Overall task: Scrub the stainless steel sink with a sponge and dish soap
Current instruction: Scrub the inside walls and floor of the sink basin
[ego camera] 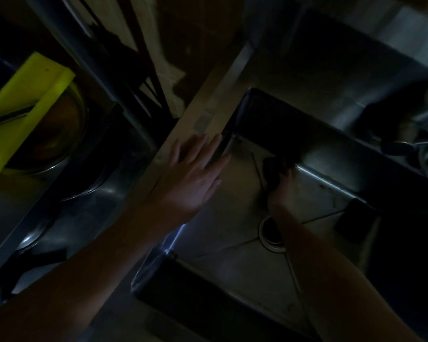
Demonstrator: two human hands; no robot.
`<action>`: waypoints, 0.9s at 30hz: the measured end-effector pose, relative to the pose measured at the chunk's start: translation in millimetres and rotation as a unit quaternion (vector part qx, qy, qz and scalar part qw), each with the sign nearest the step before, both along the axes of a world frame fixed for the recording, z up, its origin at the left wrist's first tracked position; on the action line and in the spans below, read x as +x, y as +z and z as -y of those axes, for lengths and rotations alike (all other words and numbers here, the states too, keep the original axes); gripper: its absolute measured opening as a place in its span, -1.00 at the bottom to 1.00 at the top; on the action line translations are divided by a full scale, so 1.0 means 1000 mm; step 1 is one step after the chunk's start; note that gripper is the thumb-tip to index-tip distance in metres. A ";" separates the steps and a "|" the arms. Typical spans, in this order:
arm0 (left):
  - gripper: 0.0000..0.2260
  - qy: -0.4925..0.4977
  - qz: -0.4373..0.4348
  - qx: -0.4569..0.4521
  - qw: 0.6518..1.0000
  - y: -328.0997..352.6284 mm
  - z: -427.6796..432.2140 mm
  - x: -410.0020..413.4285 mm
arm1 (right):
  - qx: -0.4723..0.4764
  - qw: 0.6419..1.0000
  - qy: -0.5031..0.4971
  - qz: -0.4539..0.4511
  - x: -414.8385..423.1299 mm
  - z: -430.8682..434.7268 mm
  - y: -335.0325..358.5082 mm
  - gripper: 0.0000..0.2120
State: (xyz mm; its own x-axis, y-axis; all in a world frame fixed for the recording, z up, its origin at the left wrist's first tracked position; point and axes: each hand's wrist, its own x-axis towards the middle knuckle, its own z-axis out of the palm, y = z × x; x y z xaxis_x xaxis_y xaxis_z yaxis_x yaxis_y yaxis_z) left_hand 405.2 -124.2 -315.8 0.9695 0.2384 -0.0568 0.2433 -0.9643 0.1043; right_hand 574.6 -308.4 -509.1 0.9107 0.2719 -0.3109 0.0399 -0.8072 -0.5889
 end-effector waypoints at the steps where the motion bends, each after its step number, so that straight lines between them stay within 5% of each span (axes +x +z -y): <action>1: -0.57 -0.007 -0.004 -0.003 1.000 0.001 0.003 0.004 | -0.017 1.000 -0.023 -0.008 -0.001 0.014 0.004 -0.51; 6: -0.59 -0.025 -0.002 -0.014 1.000 0.001 0.014 0.020 | -0.110 0.994 -0.001 -0.004 -0.023 0.055 0.024 -0.52; 9: -0.59 -0.026 -0.006 -0.014 1.000 0.001 0.019 0.026 | -0.148 0.982 0.118 -0.001 -0.035 0.061 0.026 -0.48; 14: -0.58 -0.031 -0.008 -0.017 0.999 0.003 0.024 0.034 | -0.227 0.910 0.345 0.016 -0.042 0.069 0.032 -0.47; 18: -0.59 -0.040 0.001 -0.027 0.999 0.004 0.031 0.038 | -0.175 0.935 0.302 0.062 -0.015 0.085 0.046 -0.46; 21: -0.58 -0.032 -0.001 -0.037 0.999 0.004 0.035 0.039 | -0.034 0.989 0.120 0.078 0.018 0.105 0.055 -0.56; 24: -0.59 -0.030 0.005 -0.038 0.999 0.002 0.036 0.037 | -0.125 0.988 0.001 0.090 0.044 0.128 0.053 -0.57; 27: -0.59 -0.027 0.003 -0.020 0.999 -0.004 0.034 0.032 | -0.099 0.994 0.017 0.053 0.041 0.124 0.044 -0.56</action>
State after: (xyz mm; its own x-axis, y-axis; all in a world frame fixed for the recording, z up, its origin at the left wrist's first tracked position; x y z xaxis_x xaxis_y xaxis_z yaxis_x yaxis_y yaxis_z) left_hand 437.2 -157.8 -319.9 0.9811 0.1840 -0.0594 0.1909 -0.9708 0.1451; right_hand 615.8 -431.9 -464.8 0.9324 0.2464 -0.2644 0.1224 -0.9036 -0.4105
